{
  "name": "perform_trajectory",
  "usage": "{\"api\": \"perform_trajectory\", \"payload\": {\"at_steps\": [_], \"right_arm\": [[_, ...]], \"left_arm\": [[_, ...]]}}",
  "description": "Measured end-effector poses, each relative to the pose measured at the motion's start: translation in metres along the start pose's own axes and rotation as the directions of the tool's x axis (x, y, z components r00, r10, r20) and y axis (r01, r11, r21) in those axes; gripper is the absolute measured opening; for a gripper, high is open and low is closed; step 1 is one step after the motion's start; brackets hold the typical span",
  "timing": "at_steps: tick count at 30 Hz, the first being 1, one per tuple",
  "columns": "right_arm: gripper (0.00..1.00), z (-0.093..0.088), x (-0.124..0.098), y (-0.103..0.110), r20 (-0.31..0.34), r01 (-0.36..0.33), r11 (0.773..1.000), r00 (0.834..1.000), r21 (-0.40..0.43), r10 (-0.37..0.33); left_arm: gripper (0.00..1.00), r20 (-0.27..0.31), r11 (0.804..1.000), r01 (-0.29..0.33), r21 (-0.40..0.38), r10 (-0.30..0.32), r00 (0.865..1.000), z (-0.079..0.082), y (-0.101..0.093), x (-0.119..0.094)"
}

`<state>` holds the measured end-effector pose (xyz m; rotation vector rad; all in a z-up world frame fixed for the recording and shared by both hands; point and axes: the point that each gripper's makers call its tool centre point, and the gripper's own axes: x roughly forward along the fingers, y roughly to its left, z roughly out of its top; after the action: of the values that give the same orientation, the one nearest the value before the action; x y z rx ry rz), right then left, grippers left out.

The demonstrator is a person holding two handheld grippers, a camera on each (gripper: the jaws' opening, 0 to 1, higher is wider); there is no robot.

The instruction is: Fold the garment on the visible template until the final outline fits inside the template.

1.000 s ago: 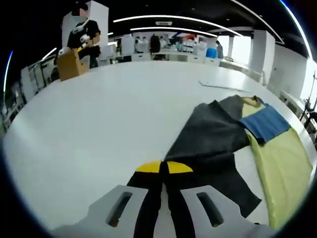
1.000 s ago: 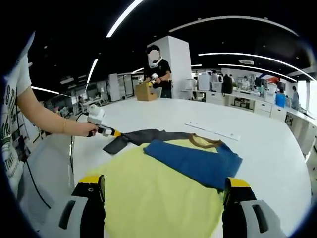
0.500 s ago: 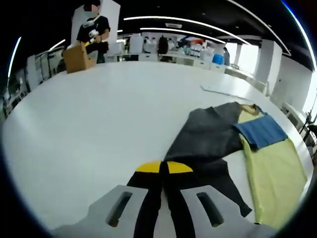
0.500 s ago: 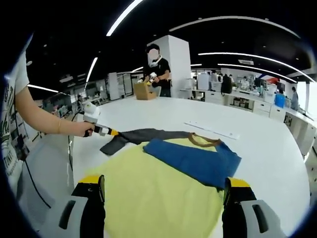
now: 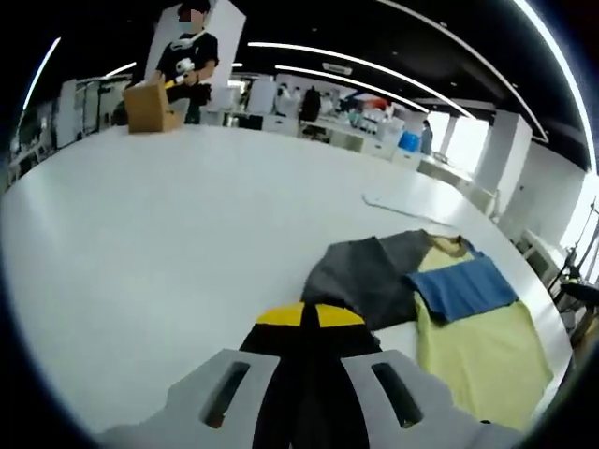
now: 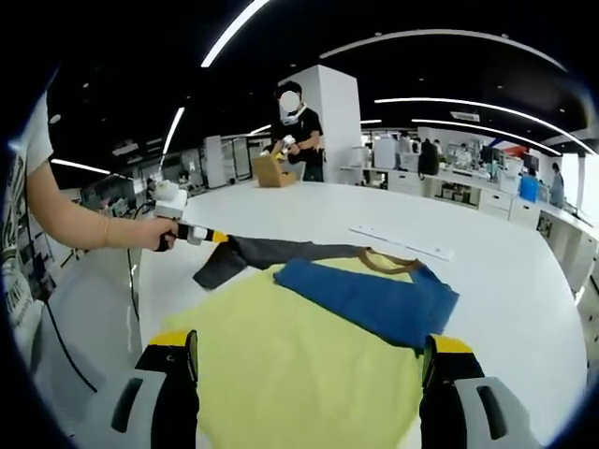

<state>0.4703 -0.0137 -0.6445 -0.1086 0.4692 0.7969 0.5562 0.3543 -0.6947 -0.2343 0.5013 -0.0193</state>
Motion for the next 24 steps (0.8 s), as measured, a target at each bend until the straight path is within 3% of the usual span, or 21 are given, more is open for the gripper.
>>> {"api": "perform_trajectory", "payload": {"at_steps": [6,16,24], "right_arm": [[0.99,0.000,-0.003,-0.002,0.004,0.008,1.000,1.000,0.003,-0.008],[0.99,-0.002,-0.004,-0.003,0.000,0.013,1.000,1.000,-0.001,-0.013],[0.99,-0.005,-0.006,-0.004,-0.009,0.021,1.000,1.000,0.003,-0.021]], "left_arm": [[0.00,0.043,0.997,0.057,-0.051,-0.055,0.998,0.016,-0.022,-0.002],[0.00,0.096,0.988,0.154,-0.027,-0.151,0.984,0.045,-0.076,0.005],[0.00,0.117,0.973,0.228,-0.027,-0.223,0.968,0.055,-0.116,0.015]]}}
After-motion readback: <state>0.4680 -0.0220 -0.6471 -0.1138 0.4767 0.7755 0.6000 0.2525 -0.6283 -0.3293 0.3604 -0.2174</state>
